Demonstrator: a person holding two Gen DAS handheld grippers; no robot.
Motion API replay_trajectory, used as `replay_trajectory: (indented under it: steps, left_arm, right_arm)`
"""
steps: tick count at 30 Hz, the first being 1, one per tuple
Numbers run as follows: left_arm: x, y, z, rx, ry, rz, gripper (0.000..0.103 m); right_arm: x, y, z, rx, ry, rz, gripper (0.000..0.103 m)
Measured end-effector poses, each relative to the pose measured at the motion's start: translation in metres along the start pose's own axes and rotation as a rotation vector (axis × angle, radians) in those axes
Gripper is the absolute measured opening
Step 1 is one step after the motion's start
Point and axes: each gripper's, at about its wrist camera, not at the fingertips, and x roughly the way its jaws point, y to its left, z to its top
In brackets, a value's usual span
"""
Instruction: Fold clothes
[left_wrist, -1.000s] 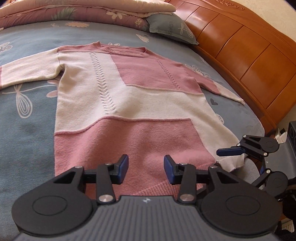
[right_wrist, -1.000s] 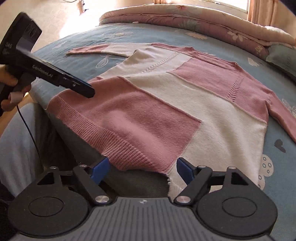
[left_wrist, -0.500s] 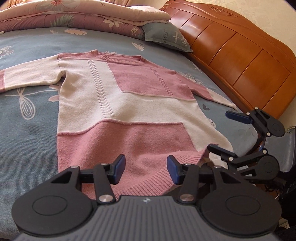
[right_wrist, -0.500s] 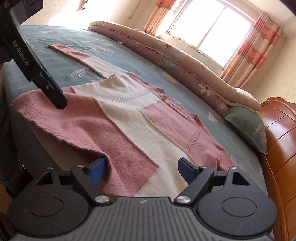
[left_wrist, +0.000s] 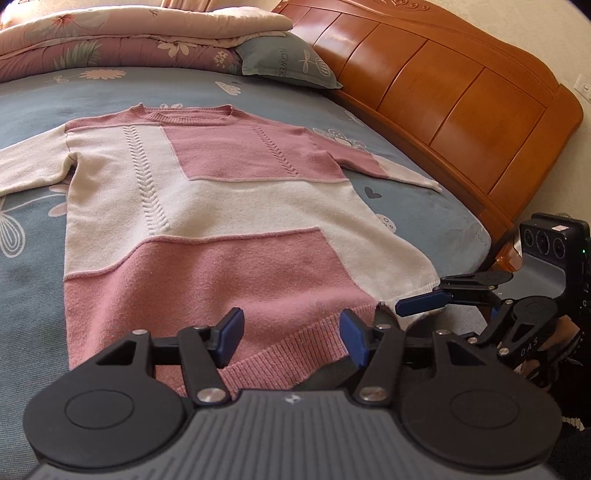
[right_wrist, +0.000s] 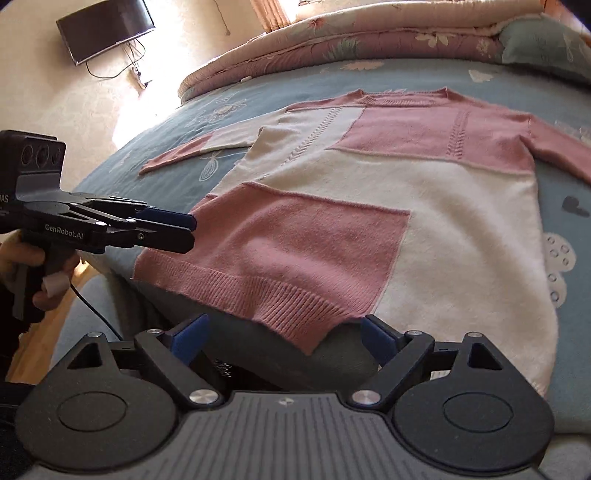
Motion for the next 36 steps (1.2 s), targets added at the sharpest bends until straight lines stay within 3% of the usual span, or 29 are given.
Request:
replay_trajectory:
  steps: [3,10,13,16,21,24,28,31,36]
  left_arm:
    - [0.004,-0.003,-0.002,0.012,0.013,0.004,0.057]
    - [0.003,-0.005,-0.007,0.019,0.022,0.009,0.058]
    - [0.004,-0.012,-0.008,0.067,0.031,0.013,0.058]
    - [0.013,-0.028,-0.010,0.185,0.068,0.016,0.060]
    - [0.044,-0.068,-0.016,0.468,0.140,0.051,0.063]
    - [0.064,-0.084,-0.019,0.586,0.163,0.099,0.063]
    - [0.085,-0.107,-0.032,0.840,0.193,0.205,0.065]
    - [0.084,-0.112,-0.029,0.880,0.159,0.229,0.068]
    - [0.081,-0.103,-0.005,0.797,0.131,0.262,0.068]
  right_arm:
    - [0.017,-0.016,-0.007,0.144,0.000,0.058,0.094]
    - [0.026,-0.040,0.001,0.409,-0.117,0.133,0.097]
    - [0.024,-0.043,0.000,0.446,-0.108,0.177,0.097]
    - [0.016,-0.044,0.000,0.458,-0.097,0.169,0.097]
    - [0.001,-0.047,-0.003,0.475,-0.098,0.169,0.098]
    - [-0.011,-0.048,-0.009,0.489,-0.117,0.174,0.099]
    - [-0.025,-0.053,-0.017,0.510,-0.146,0.150,0.099]
    - [-0.036,-0.055,-0.026,0.526,-0.185,0.134,0.100]
    - [-0.046,-0.056,-0.038,0.542,-0.235,0.136,0.100]
